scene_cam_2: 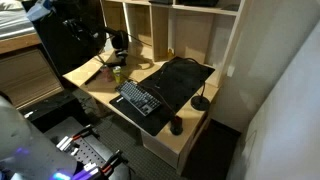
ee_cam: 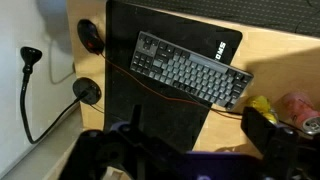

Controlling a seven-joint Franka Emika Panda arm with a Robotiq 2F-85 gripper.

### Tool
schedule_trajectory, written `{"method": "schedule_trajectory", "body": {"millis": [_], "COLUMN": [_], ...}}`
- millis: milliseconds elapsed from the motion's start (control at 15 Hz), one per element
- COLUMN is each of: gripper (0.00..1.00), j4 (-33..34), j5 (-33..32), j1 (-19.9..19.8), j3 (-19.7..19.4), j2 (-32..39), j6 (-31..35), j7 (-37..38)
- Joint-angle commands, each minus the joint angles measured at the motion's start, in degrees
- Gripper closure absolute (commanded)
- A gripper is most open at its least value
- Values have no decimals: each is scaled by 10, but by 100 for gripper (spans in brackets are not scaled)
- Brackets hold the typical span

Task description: Move the yellow can to the right

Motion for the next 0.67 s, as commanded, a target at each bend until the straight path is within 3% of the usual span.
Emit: {"method": "schedule_trajectory", "body": {"millis": [0,267,400,467,600], "gripper": [0,0,0,0,0], "j4": [2,2,17,11,13], "j5": [-7,-7,9,19,92], "j1": [10,10,21,30,56], "j3": [-8,-8,-16,-24,-48], "j2": [3,3,10,7,8], "j6": [-3,-3,-57,-44,-30], "j7": [6,6,-10,-16,-13]}}
